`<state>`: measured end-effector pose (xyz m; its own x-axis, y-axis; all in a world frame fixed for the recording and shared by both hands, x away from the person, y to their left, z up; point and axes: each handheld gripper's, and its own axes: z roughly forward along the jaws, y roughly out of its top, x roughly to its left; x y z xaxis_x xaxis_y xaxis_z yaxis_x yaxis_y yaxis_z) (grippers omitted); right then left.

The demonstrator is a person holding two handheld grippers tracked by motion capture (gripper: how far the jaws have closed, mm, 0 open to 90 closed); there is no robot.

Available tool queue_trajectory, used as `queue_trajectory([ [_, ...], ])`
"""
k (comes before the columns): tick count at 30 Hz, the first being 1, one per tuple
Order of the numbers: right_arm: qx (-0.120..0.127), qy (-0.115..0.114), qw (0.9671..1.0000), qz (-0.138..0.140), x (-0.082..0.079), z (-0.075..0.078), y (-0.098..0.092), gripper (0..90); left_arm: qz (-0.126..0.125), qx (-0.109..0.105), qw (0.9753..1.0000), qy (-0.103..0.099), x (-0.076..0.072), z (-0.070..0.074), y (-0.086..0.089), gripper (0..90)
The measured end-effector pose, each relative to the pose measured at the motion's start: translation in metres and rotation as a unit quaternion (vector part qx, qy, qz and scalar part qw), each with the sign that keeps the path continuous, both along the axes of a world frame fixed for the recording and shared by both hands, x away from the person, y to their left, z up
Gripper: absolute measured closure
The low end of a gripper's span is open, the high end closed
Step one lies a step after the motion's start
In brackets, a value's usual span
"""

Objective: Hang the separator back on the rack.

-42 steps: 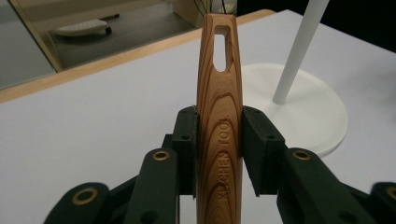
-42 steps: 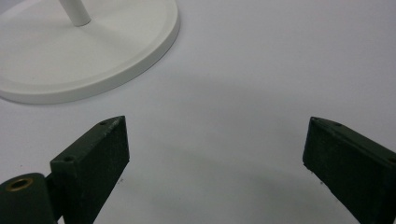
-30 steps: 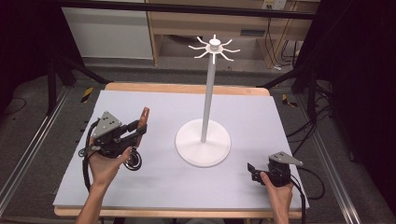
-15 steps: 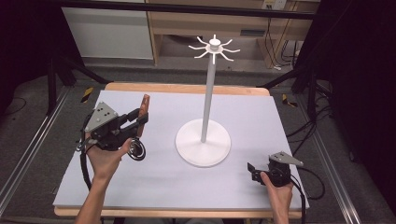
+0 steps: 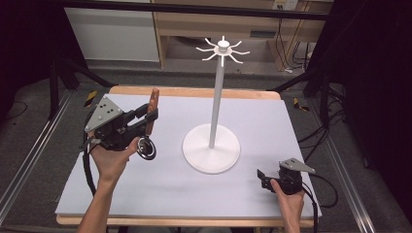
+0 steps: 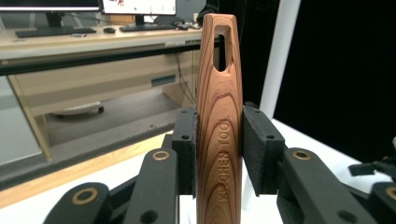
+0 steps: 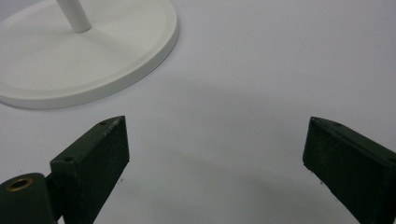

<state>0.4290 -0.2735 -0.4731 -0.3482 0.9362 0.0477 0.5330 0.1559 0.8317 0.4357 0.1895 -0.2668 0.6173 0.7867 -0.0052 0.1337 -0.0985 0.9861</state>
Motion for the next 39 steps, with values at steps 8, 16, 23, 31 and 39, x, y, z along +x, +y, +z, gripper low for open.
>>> queue_trajectory([
  [8,-0.002,-0.002,1.0,0.0,0.001,0.0,0.0,7.6,-0.008,0.002,0.9999,-0.015,-0.003,0.013,-0.009,67.4],
  [16,-0.003,0.001,1.0,0.0,0.002,-0.001,0.0,7.6,-0.017,0.0,0.9996,-0.021,-0.001,0.02,-0.018,67.4],
  [23,-0.002,0.007,1.0,-0.002,0.002,-0.001,0.001,7.6,-0.028,-0.015,0.9991,-0.027,-0.001,0.026,-0.022,67.4],
  [31,-0.006,0.003,1.0,-0.001,0.002,-0.001,-0.001,7.6,-0.033,-0.012,0.9988,-0.034,0.0,0.032,-0.029,67.4],
  [39,-0.003,0.005,1.0,-0.002,0.002,-0.001,-0.001,7.6,-0.042,-0.015,0.9984,-0.035,0.005,0.038,-0.038,67.4],
])
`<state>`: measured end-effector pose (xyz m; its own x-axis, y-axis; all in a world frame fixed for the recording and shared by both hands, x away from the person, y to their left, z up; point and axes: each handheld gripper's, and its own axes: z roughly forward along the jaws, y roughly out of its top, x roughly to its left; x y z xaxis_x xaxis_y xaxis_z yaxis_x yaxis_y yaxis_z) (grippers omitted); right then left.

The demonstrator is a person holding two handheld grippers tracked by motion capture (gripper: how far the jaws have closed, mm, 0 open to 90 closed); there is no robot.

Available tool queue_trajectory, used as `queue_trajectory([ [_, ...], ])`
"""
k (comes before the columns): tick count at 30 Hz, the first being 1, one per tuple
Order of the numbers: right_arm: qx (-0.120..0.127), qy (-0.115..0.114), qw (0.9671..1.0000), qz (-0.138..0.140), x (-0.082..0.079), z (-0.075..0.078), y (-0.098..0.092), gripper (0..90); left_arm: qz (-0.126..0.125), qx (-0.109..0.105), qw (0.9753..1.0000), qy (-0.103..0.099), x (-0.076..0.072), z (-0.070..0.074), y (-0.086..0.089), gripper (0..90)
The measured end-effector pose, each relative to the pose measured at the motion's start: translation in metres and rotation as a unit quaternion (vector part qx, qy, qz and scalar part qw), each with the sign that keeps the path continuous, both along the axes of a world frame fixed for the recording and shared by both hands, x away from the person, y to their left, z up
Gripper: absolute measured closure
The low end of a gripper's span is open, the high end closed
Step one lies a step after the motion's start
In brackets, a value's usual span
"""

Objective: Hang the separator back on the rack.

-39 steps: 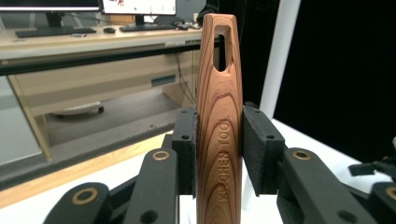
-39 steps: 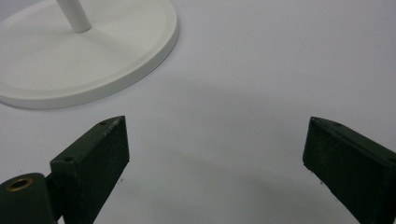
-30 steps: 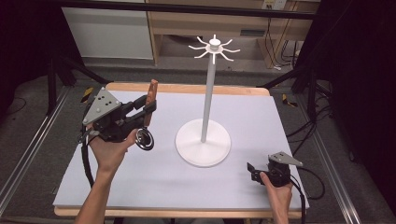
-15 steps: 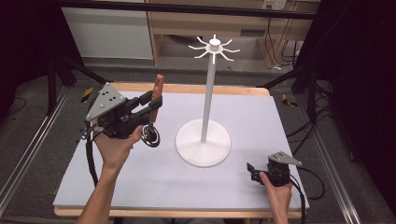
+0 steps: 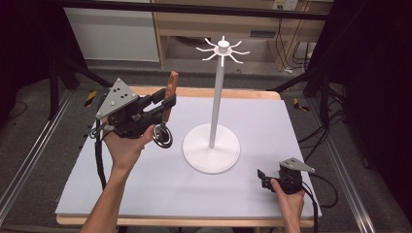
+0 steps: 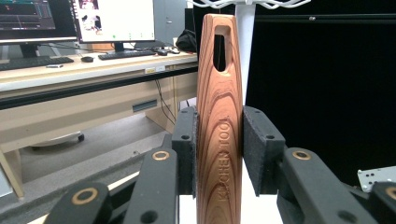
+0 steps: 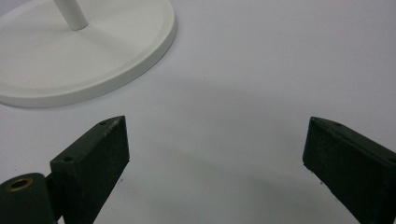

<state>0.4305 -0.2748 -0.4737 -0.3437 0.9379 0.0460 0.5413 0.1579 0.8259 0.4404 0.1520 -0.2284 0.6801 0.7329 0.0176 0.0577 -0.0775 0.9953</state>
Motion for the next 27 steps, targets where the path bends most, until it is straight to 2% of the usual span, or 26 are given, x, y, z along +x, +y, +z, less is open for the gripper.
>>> queue_trajectory([
  [27,0.004,0.0,1.0,0.0,0.001,-0.001,-0.001,7.6,-0.015,0.001,0.9997,-0.02,0.01,0.024,-0.031,67.4],
])
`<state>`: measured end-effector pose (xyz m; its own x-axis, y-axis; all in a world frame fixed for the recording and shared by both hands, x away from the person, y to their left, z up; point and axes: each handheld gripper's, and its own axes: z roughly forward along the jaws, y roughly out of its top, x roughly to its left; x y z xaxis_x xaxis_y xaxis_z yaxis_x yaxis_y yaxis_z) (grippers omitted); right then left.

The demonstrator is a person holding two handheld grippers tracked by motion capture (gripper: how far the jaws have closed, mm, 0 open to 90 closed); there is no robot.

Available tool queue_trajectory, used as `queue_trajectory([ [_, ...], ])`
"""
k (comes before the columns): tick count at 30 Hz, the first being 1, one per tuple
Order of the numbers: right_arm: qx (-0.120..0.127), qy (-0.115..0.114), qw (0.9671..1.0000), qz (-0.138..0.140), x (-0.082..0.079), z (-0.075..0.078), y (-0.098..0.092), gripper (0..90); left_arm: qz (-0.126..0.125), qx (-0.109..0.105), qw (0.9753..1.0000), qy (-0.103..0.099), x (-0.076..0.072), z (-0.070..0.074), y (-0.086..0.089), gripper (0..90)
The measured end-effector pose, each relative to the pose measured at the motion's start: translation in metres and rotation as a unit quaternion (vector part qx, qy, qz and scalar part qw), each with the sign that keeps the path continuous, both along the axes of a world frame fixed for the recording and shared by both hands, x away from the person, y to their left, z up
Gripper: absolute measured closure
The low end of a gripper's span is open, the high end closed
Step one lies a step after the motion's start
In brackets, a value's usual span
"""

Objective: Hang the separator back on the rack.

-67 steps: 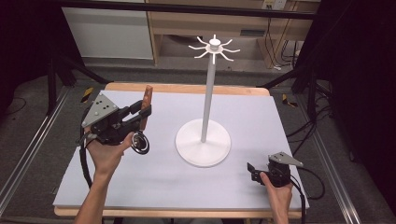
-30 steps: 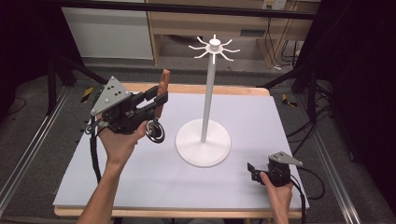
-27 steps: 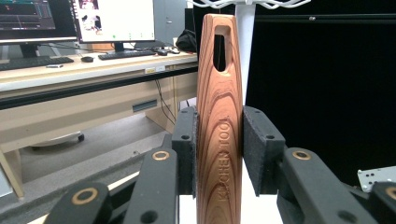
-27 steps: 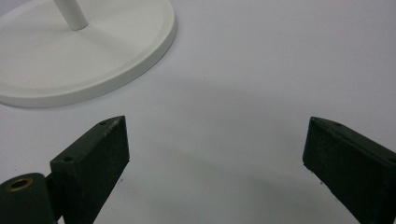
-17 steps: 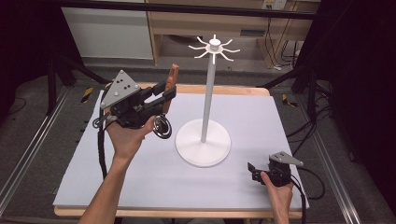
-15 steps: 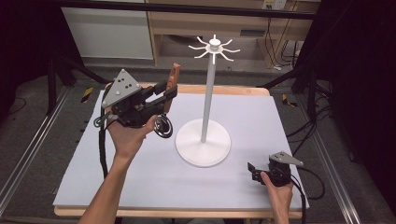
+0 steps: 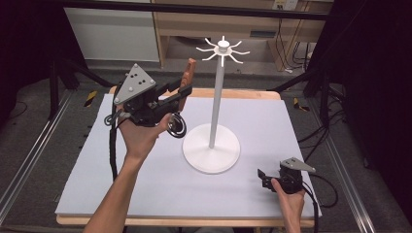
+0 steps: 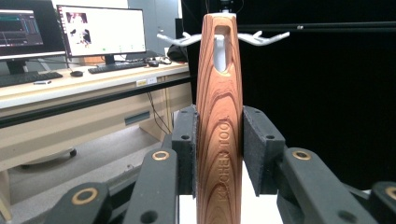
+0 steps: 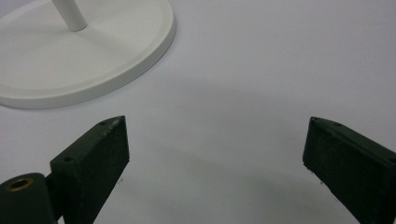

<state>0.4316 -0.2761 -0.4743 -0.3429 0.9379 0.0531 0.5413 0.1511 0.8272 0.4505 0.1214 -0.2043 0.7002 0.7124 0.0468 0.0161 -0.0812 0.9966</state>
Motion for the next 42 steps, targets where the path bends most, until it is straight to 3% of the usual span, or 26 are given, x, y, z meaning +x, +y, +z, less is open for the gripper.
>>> queue_trajectory([
  [23,0.005,0.002,1.0,0.0,0.0,0.0,-0.002,7.6,0.0,0.009,1.0,0.003,0.015,0.009,-0.017,67.4],
  [42,0.007,0.003,1.0,-0.001,0.0,0.0,-0.003,7.6,-0.002,0.019,0.9997,0.015,0.029,0.0,-0.031,67.3],
])
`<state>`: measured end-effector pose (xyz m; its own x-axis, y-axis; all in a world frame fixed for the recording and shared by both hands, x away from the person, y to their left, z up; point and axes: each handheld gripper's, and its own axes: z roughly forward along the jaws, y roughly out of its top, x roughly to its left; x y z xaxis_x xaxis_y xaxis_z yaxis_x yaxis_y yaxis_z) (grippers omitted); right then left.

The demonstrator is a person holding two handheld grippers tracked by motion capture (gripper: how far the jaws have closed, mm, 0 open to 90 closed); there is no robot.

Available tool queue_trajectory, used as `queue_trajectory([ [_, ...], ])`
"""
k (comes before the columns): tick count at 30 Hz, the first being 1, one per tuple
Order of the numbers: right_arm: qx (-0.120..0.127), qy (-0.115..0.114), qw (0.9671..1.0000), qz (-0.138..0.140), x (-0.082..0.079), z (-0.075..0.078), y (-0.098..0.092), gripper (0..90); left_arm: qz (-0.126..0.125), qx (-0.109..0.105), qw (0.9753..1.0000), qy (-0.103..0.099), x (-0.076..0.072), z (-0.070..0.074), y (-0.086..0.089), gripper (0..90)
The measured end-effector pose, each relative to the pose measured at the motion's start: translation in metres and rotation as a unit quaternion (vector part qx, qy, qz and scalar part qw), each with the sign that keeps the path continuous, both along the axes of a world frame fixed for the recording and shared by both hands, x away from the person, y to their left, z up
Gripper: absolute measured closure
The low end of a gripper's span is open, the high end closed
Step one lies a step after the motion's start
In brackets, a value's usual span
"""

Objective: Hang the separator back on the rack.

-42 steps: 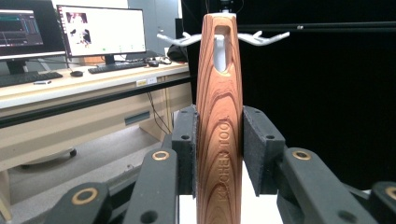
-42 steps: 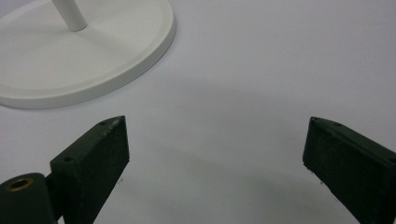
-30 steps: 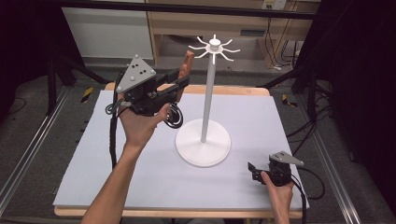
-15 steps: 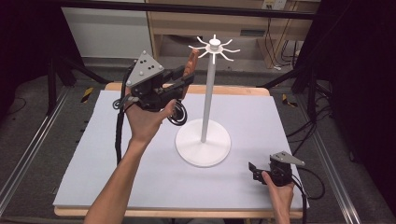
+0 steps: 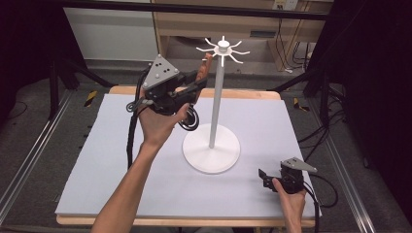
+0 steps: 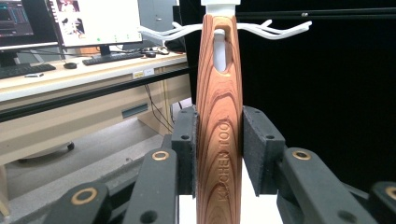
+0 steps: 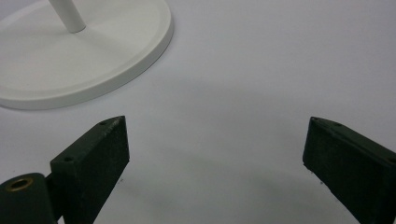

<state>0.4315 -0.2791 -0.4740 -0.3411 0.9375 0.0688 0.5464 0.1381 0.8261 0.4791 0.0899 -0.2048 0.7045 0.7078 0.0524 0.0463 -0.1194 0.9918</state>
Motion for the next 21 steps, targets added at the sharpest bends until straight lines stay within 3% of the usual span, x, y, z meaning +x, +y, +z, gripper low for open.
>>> queue_trajectory([
  [12,-0.004,0.004,1.0,0.004,0.001,-0.001,0.001,7.7,-0.002,-0.007,1.0,0.0,0.002,-0.005,-0.001,67.1],
  [21,-0.007,0.004,1.0,0.005,0.001,-0.003,0.002,7.7,0.004,-0.009,0.9998,-0.017,0.003,-0.011,-0.005,66.7],
])
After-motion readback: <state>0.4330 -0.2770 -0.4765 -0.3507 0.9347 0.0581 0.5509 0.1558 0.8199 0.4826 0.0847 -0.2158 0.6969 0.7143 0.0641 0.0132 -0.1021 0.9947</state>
